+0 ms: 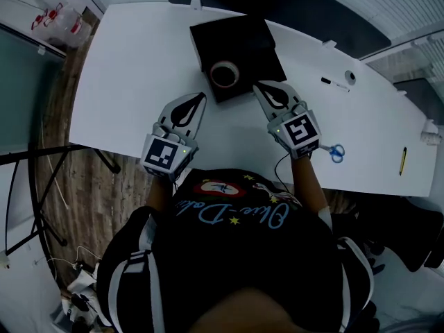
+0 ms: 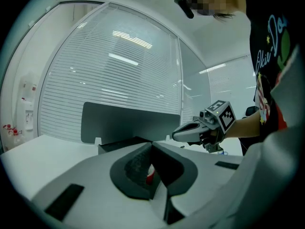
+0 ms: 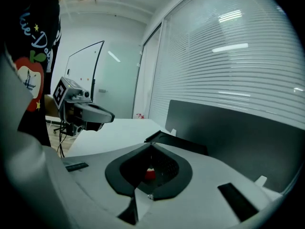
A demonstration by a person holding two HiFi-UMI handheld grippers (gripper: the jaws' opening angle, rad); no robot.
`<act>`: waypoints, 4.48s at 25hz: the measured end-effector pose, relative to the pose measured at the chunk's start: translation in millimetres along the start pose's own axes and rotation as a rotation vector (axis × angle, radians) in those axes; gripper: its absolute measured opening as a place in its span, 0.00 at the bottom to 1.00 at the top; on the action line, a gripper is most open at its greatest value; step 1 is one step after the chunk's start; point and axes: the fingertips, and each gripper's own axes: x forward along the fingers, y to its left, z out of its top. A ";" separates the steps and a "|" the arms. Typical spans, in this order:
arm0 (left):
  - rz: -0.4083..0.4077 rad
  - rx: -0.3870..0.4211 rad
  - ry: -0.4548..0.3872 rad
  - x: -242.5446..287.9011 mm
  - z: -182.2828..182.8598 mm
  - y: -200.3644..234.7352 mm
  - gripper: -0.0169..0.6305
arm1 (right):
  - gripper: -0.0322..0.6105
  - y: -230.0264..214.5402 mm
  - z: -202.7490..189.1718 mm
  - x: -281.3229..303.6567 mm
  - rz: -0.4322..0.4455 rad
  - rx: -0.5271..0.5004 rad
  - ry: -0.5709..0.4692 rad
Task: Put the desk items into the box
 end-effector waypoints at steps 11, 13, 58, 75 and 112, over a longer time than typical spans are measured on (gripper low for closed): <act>-0.092 0.041 0.030 28.5 4.5 -66.7 0.02 | 0.05 -21.1 -18.0 -81.8 -0.125 0.119 -0.060; -0.135 0.056 0.038 37.7 4.1 -83.6 0.02 | 0.05 -24.1 -25.3 -100.1 -0.155 0.137 -0.064; -0.470 0.257 0.081 93.6 -7.8 -350.9 0.02 | 0.05 -14.1 -138.6 -395.2 -0.558 0.338 -0.234; -0.622 0.218 0.082 140.6 -15.0 -382.9 0.02 | 0.05 -25.2 -151.7 -415.3 -0.651 0.362 -0.168; -0.273 0.120 0.068 219.1 3.7 -364.3 0.02 | 0.05 -146.9 -141.9 -351.3 -0.222 0.300 -0.172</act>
